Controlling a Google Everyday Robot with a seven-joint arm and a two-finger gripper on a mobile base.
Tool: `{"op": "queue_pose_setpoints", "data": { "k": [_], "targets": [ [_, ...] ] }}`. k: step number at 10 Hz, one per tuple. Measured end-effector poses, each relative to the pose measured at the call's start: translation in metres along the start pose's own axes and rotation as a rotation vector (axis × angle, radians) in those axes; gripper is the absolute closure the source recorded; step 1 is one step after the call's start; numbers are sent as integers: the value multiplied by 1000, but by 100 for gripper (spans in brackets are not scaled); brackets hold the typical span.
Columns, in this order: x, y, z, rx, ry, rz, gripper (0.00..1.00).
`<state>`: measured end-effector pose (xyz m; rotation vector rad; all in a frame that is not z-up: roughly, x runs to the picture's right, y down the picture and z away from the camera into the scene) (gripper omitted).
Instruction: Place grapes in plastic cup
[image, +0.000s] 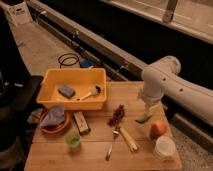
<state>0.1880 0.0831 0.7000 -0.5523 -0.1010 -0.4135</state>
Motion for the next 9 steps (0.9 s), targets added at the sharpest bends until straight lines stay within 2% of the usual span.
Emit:
{"op": "queue_pose_setpoints", "data": {
  "k": [2,3,4,6,7,9],
  "targets": [
    [-19,-20,20,-18,0,-146,35],
    [-32,-35,38,-28,-10,-236,35],
    [-39,-45,53,-27,-27,-290,35],
    [-47,-61,79,-10,-80,-335,35],
    [-53,-66,94,6,-128,-339,35],
    [-63,-73,110,33,-205,-339,35]
  ]
}}
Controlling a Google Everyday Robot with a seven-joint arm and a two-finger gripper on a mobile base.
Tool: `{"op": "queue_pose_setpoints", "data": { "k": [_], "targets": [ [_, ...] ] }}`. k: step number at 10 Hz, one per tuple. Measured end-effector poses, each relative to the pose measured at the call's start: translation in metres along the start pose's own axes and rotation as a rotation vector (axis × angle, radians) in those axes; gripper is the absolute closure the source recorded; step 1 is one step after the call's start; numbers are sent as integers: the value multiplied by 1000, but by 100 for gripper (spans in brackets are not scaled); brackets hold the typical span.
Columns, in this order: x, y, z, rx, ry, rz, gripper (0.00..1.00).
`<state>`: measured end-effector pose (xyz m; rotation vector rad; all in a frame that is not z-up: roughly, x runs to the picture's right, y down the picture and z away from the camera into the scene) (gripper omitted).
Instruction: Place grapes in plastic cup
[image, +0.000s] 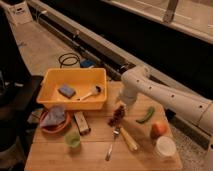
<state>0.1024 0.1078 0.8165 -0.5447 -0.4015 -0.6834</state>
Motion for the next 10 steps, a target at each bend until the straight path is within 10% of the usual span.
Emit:
{"op": "queue_pose_setpoints", "data": {
  "k": [6,10],
  "targets": [
    [3,8,59,5,-160,54,38],
    [6,15,57,7,-130,113,79]
  ]
}}
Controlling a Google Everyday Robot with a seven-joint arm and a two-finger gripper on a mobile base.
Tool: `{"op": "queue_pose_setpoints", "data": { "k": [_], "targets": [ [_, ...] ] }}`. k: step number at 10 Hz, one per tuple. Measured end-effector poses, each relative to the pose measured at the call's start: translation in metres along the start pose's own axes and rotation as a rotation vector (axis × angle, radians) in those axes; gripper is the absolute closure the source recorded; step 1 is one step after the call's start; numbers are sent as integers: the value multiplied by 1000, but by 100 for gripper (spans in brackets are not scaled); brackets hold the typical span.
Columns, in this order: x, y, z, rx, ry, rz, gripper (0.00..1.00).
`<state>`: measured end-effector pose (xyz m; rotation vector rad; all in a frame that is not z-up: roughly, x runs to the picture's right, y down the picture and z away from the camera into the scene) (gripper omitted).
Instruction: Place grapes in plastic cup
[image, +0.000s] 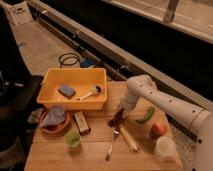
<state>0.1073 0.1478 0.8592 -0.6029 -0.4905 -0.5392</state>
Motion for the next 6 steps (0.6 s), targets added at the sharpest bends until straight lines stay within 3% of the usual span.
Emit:
{"op": "queue_pose_setpoints", "data": {
  "k": [2,6],
  "targets": [
    [-3,-1,-14,17,30,11,98],
    [-22,-6,-72,69,128,22,100]
  ]
}}
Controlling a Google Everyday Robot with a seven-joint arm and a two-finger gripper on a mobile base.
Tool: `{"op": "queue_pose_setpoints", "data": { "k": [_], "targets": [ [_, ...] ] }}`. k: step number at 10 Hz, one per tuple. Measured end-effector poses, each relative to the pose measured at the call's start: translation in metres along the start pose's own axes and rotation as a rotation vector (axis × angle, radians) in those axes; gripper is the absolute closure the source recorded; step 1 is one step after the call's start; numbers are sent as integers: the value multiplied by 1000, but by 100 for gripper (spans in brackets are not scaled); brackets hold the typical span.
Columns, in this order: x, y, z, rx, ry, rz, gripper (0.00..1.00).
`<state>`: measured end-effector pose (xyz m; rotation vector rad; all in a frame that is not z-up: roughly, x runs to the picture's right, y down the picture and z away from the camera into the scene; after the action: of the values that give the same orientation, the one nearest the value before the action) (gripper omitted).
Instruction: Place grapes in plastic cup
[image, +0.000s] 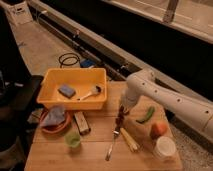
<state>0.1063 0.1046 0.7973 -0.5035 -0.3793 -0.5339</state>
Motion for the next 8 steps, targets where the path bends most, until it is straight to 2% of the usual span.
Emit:
{"op": "queue_pose_setpoints", "data": {
  "k": [3,4,5,7,8],
  "targets": [
    [-24,-9,-59,40,64,-12,100],
    [-43,-16,-83,56,89,-35,100],
    [-61,-22,-99,66,104,-59,100],
    [-104,-32,-118,67,106,-124,100],
    [-110,-34,-121,65,105,-137,100]
  ]
}}
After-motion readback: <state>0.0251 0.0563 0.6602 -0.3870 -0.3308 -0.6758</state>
